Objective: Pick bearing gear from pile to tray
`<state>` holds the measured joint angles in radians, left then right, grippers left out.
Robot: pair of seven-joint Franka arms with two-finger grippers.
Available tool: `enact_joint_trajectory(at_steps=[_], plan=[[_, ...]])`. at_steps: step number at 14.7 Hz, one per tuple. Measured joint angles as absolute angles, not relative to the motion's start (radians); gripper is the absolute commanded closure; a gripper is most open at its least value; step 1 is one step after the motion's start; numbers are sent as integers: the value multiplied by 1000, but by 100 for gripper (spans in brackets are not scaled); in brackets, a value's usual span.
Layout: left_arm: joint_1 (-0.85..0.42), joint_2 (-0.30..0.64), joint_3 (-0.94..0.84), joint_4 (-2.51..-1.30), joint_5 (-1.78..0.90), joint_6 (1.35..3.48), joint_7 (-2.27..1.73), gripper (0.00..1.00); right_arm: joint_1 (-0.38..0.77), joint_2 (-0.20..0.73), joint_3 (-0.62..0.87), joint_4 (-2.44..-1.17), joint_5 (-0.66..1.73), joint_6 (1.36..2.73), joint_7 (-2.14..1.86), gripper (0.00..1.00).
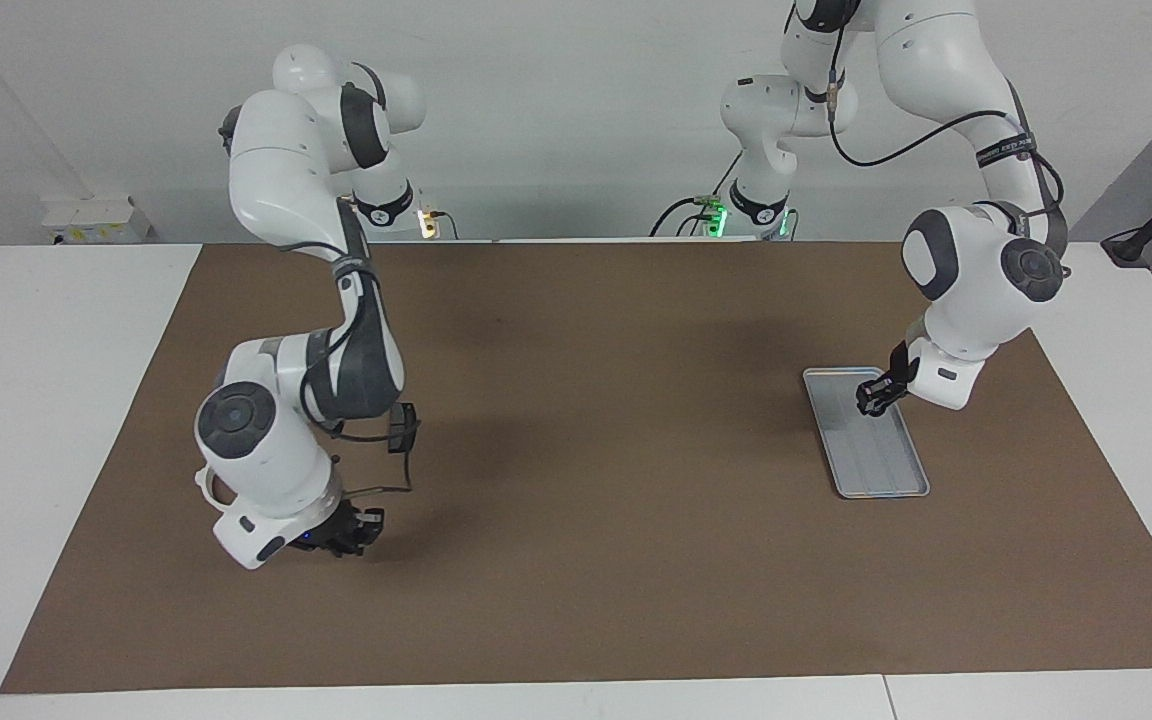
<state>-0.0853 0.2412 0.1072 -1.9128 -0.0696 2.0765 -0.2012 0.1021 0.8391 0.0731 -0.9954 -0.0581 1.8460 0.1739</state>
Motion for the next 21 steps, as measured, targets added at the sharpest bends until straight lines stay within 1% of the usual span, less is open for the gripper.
enact_joint_trajectory(at_steps=[4,7,11,15,18,21], plan=[[-78,219,106,-2030,-70,2190,-192,100,255,804,76,-996,-58,1821,483,100],[-70,198,105,-2077,-70,2208,-192,100,341,803,78,-996,-58,1823,679,100],[-70,186,100,-2108,-70,2233,-194,100,457,807,75,-999,-58,1847,892,100],[-70,186,95,-2148,-70,2282,-195,100,545,834,70,-1004,-59,1882,1034,100],[-70,186,95,-2159,-70,2293,-195,100,603,877,68,-1010,-91,1931,1132,100],[-71,186,93,-2170,-70,2308,-202,99,630,920,67,-1011,-120,1967,1181,100]])
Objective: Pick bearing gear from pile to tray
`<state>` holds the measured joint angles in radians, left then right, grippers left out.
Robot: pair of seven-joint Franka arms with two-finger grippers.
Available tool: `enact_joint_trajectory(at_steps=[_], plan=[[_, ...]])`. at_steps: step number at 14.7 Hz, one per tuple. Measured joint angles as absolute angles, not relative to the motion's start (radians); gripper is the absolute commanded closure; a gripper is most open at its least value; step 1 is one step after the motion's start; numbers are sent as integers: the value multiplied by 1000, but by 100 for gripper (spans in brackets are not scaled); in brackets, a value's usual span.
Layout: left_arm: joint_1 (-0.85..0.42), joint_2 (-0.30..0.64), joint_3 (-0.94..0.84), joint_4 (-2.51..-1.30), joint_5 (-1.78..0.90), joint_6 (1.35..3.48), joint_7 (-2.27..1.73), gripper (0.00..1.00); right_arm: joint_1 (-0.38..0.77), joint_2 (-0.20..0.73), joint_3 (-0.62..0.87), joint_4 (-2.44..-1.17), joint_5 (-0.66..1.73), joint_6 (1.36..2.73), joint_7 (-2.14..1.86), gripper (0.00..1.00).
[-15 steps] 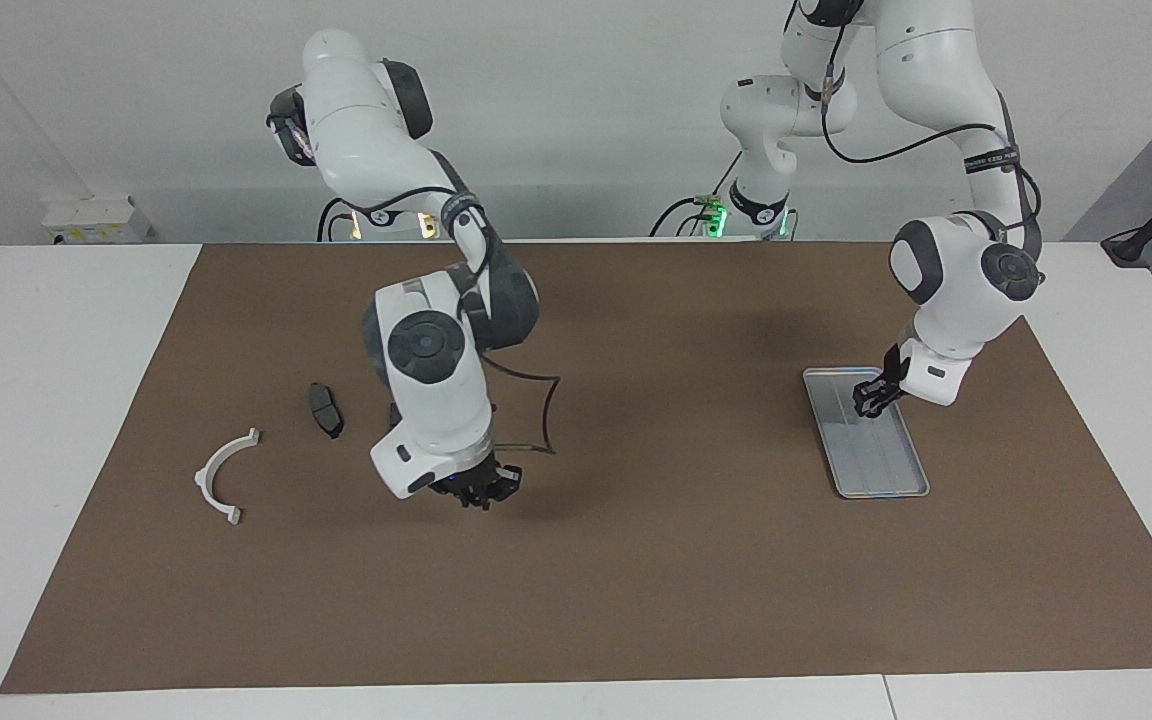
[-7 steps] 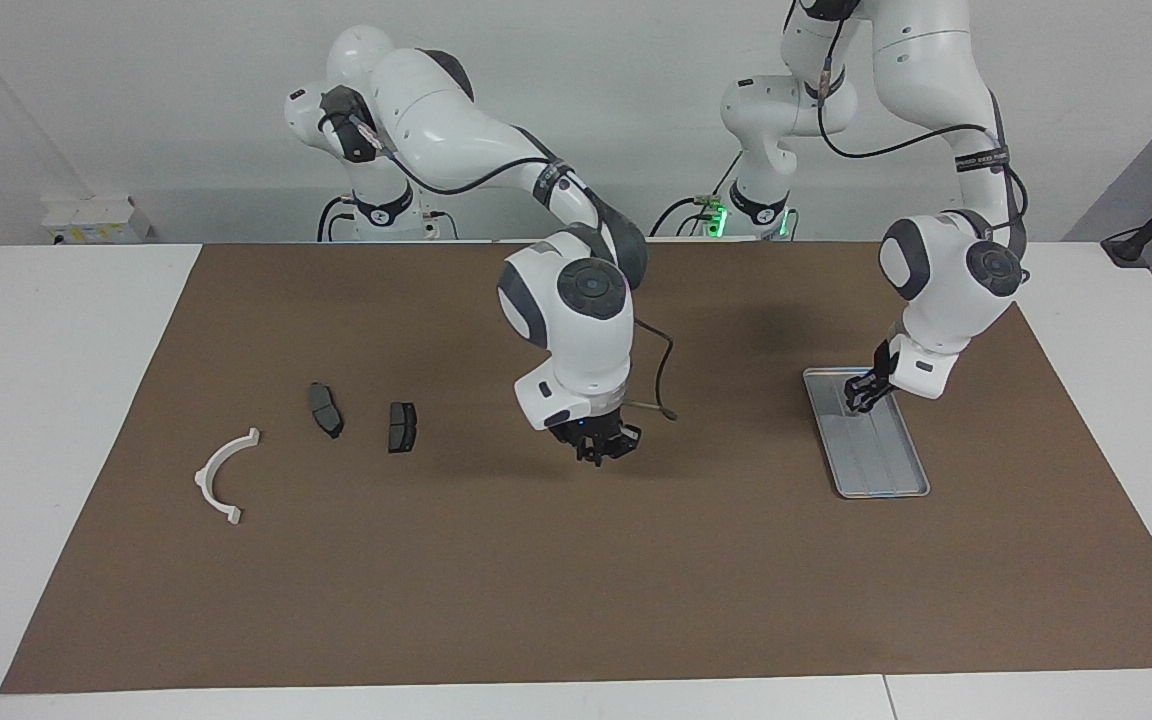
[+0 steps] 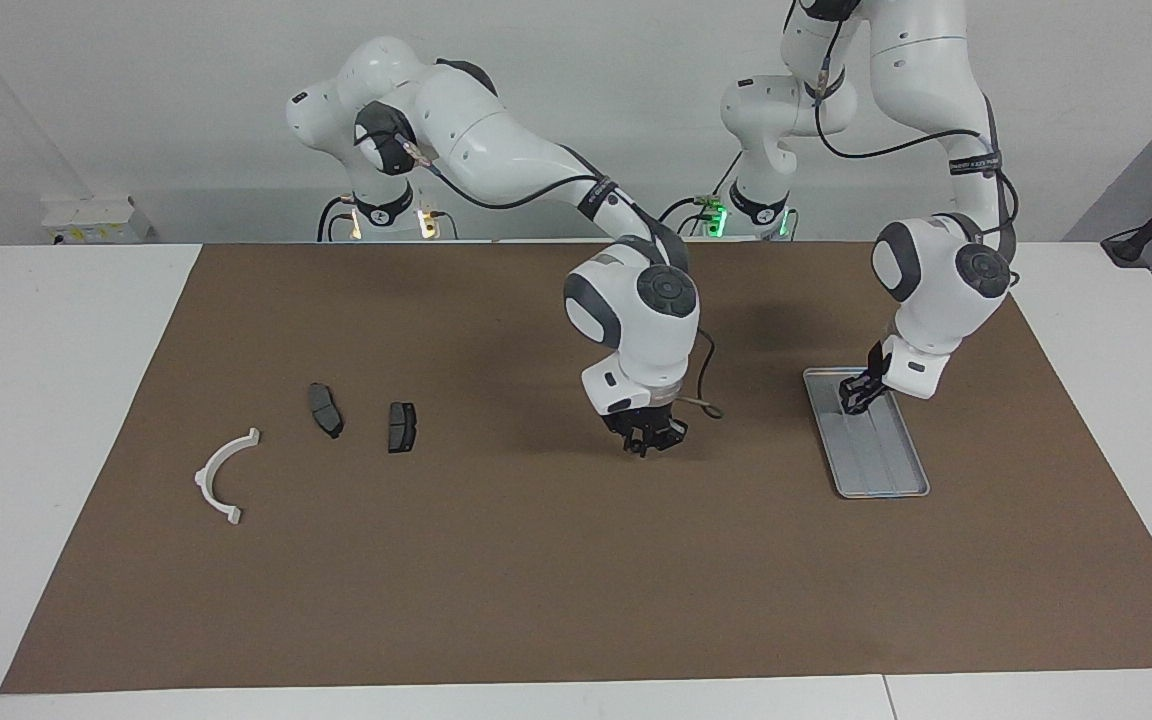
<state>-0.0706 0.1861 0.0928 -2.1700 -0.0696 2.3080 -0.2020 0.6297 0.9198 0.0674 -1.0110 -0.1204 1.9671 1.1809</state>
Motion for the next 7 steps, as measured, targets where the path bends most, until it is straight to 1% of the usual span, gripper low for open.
enact_joint_trajectory(at_steps=[1,2,3,4,5,6,7], plan=[[-71,186,92,-2175,-70,2318,-203,95,632,926,67,-1011,-121,1972,1186,100],[-72,186,92,-2180,-70,2324,-203,88,632,928,67,-1011,-121,1973,1188,100],[-72,186,91,-2183,-70,2326,-203,77,632,928,67,-1010,-121,1974,1189,100],[-72,186,90,-2185,-70,2328,-203,70,632,928,67,-1010,-121,1974,1189,95],[-72,186,89,-2186,-70,2328,-203,42,632,928,66,-1010,-121,1974,1189,82],[-72,186,89,-2186,-70,2329,-203,13,633,928,66,-1010,-121,1975,1189,81],[-72,186,89,-2186,-70,2330,-203,4,633,928,66,-1010,-121,1978,1190,80]])
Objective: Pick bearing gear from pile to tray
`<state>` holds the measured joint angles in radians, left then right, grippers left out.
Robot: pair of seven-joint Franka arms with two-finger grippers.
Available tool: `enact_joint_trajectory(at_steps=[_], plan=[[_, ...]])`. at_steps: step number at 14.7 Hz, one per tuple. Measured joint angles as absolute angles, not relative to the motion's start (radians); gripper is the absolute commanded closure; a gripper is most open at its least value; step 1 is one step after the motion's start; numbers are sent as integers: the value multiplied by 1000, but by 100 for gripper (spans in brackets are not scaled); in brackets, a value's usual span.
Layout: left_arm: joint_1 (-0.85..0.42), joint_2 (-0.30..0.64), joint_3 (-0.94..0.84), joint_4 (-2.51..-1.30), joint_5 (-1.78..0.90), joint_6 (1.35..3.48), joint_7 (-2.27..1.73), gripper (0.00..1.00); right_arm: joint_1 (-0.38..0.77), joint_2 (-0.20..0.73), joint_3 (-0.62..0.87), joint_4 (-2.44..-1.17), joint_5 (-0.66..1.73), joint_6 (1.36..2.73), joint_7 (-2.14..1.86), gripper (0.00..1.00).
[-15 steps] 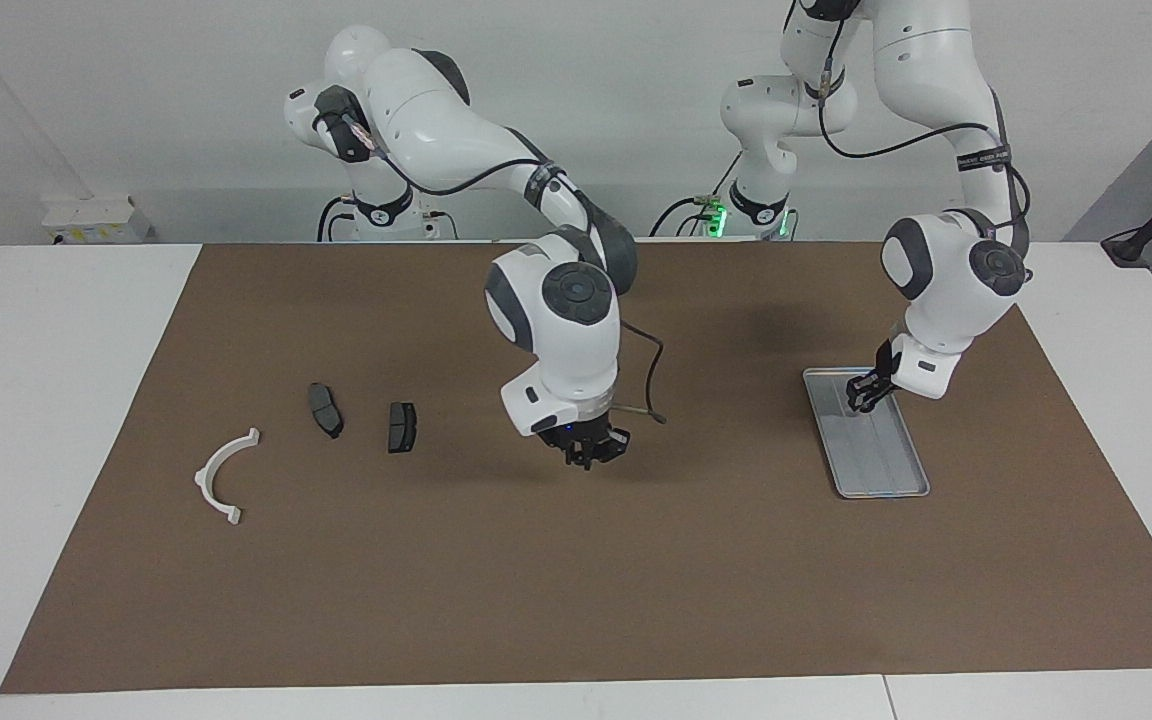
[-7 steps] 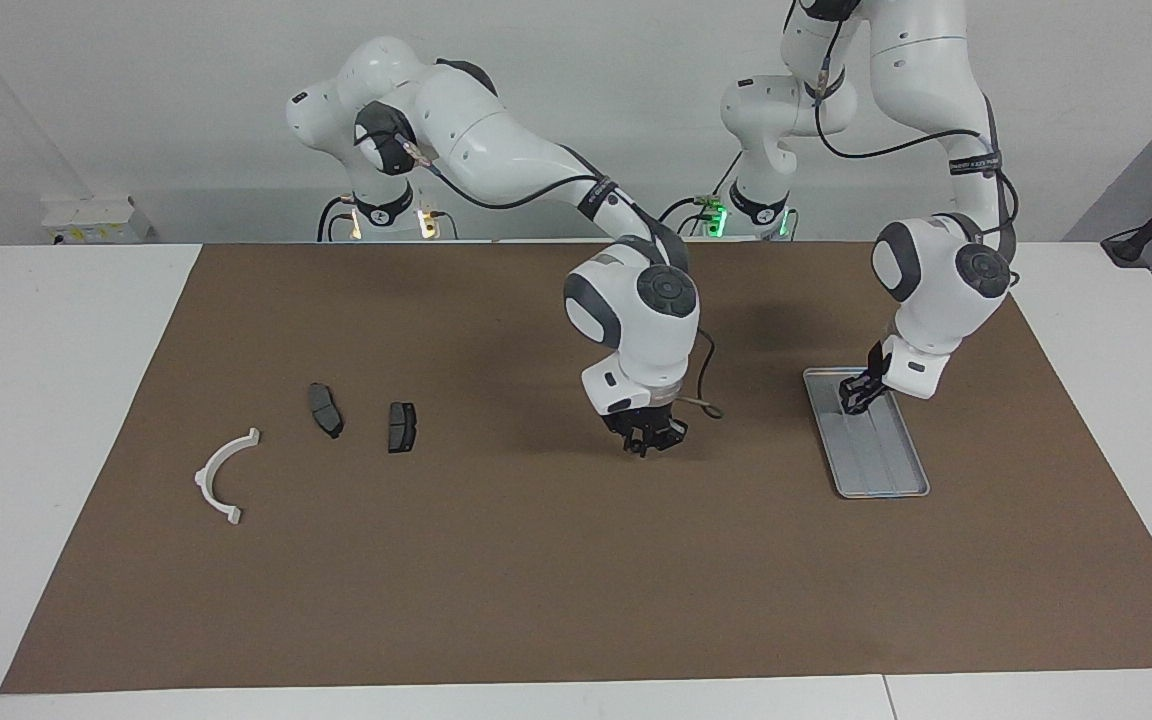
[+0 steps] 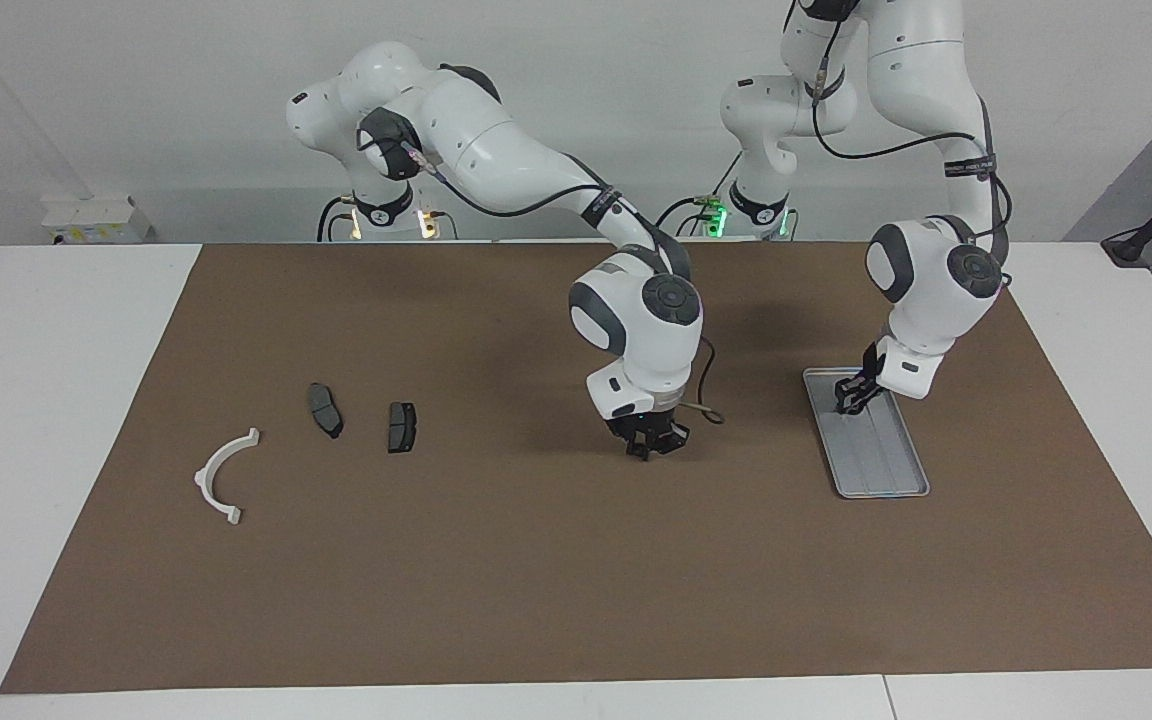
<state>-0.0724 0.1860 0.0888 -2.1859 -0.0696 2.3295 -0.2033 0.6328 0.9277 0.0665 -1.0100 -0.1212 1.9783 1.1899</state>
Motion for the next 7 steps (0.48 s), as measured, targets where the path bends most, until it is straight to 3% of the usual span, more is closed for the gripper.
enact_joint_trajectory(at_steps=[4,5,6,7], plan=[[-74,184,87,-2155,-70,2320,-215,0,634,932,66,-1011,-122,1986,1197,77],[-75,183,85,-2130,-70,2302,-231,0,634,932,66,-1011,-122,1986,1197,42],[-78,183,83,-2100,-70,2277,-248,0,634,932,66,-1011,-122,1986,1197,0],[-83,183,82,-2074,-70,2255,-265,0,634,932,66,-1011,-122,1986,1197,0]])
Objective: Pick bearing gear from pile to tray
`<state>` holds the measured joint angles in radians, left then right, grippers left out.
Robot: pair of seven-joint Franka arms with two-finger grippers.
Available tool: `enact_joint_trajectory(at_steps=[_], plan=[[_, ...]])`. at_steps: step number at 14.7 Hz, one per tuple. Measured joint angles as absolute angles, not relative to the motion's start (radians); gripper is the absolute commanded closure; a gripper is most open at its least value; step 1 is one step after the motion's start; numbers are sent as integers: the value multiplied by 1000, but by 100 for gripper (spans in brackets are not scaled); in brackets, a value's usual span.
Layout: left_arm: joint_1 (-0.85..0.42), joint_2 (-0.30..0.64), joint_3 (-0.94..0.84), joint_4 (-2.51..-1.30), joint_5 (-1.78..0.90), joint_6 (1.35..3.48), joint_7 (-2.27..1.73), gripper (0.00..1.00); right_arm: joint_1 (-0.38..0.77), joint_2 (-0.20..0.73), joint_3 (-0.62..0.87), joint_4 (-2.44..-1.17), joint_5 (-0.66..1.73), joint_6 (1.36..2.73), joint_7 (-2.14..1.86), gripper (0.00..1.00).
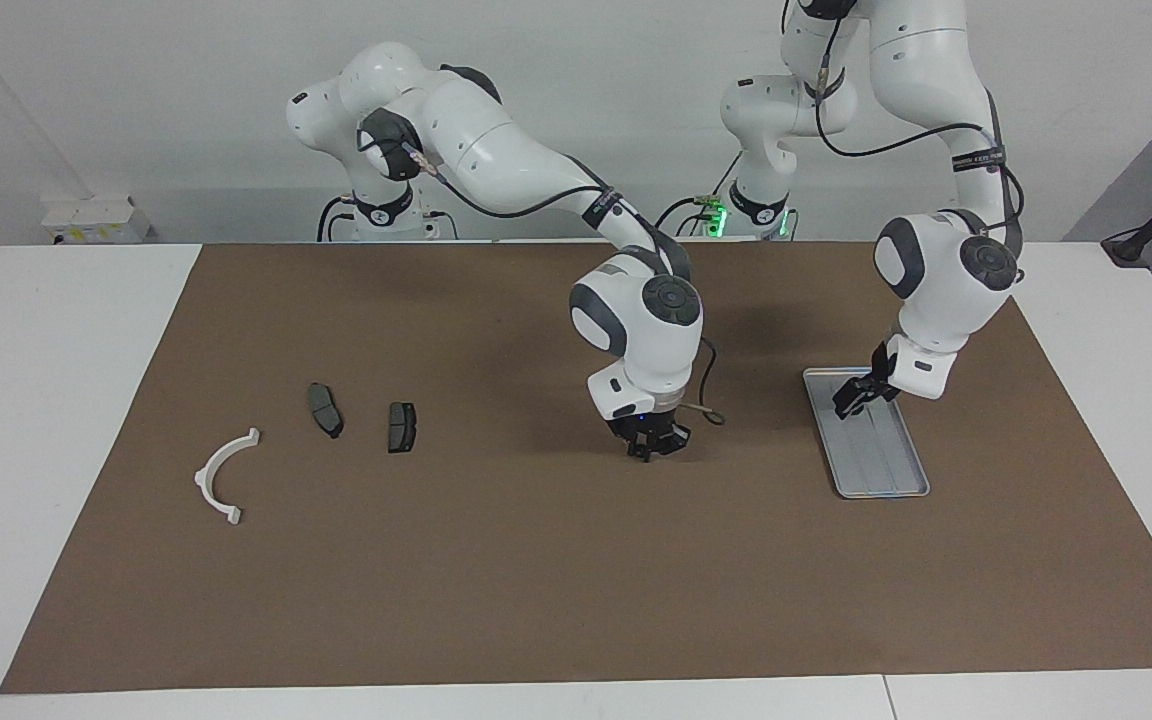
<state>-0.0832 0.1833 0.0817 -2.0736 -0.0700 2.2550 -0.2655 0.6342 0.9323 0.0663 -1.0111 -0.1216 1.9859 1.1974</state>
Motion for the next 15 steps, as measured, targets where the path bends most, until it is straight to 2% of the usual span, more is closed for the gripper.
enact_joint_trajectory(at_steps=[3,6,11,15], plan=[[-112,183,79,-2018,-70,2216,-334,0,635,933,47,-1010,-123,1977,1194,0],[-164,190,78,-1981,-70,2194,-430,0,610,909,24,-977,-126,1908,1101,0],[-255,221,75,-1910,-78,2192,-574,0,438,738,23,-911,-127,1731,676,0],[-429,351,73,-1756,-81,2165,-786,0,256,614,27,-907,-85,1591,299,0]])
